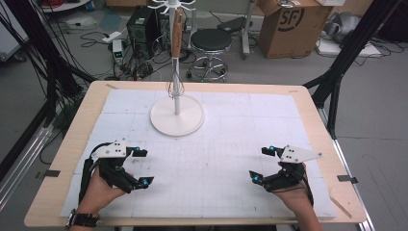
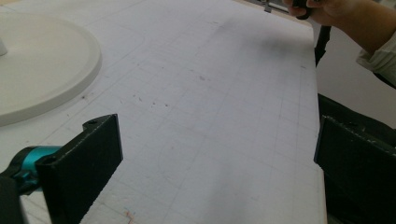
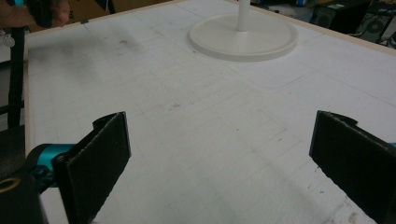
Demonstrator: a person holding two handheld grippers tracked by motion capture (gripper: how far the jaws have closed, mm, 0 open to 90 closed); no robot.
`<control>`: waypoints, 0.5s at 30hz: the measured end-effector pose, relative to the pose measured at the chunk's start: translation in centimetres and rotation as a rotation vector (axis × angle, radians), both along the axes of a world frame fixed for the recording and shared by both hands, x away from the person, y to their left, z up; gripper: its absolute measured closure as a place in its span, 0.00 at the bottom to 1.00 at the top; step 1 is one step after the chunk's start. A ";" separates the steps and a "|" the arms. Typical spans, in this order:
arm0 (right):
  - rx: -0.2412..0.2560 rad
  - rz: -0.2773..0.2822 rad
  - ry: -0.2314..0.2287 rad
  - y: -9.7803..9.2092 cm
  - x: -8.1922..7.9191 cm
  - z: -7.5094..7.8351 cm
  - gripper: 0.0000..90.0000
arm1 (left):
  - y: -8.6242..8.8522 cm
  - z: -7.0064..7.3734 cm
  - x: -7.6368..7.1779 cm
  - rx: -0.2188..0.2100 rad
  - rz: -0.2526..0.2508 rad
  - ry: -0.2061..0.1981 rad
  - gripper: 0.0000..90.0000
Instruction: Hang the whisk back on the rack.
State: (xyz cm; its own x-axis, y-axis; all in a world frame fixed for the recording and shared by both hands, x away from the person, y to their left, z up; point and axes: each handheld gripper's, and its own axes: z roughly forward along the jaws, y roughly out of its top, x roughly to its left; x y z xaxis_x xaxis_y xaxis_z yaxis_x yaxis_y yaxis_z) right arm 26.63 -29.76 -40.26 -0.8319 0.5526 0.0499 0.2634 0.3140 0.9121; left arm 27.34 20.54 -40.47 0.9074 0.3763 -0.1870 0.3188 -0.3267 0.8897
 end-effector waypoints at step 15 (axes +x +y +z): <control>-0.013 -0.010 0.014 -0.2 0.1 -0.6 0.04 | 1.6 0.1 0.0 -0.043 0.080 -0.040 0.02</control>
